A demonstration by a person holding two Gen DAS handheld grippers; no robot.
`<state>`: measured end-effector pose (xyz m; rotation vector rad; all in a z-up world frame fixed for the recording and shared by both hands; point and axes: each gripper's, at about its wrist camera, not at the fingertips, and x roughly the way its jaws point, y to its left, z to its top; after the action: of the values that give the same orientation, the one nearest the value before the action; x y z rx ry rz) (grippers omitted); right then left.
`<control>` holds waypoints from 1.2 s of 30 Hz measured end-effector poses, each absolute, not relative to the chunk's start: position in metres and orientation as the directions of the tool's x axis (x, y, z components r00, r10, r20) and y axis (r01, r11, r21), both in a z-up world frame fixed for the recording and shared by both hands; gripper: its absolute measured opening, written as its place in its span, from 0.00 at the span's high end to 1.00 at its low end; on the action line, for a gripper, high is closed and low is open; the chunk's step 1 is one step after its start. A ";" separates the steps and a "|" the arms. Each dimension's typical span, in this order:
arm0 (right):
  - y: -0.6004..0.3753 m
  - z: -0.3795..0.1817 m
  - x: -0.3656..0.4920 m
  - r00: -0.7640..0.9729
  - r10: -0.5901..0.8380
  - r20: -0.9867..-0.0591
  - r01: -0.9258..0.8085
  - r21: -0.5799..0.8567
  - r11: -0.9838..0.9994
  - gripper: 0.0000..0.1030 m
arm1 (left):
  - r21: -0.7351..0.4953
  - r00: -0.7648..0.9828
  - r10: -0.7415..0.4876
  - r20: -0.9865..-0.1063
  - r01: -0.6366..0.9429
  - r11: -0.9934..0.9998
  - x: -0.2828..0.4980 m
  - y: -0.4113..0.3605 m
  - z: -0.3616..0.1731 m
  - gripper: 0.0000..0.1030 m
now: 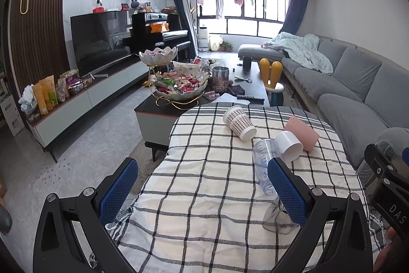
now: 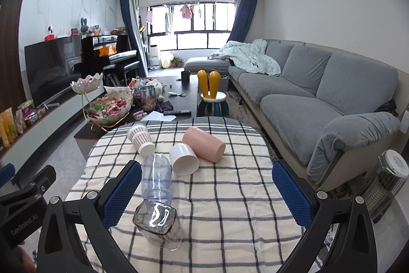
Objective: Flip cup upside down
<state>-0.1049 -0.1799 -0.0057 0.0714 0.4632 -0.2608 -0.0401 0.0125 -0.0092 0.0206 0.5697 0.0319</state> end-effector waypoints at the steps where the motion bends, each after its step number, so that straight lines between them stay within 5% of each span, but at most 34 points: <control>1: -0.180 -0.006 -0.104 0.862 -0.232 -0.451 0.264 0.009 0.964 0.01 | 0.028 0.842 0.036 -0.538 -0.025 0.999 -0.040 0.013 -0.009 0.00; 36: -0.179 -0.006 -0.104 0.858 -0.225 -0.461 0.261 0.013 0.965 0.01 | 0.032 0.831 0.033 -0.555 -0.018 0.999 -0.038 0.010 -0.013 0.00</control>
<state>-0.1045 -0.1791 -0.0062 0.0762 0.4749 -0.2554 -0.0378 0.0099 -0.0134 0.0260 0.5894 0.0268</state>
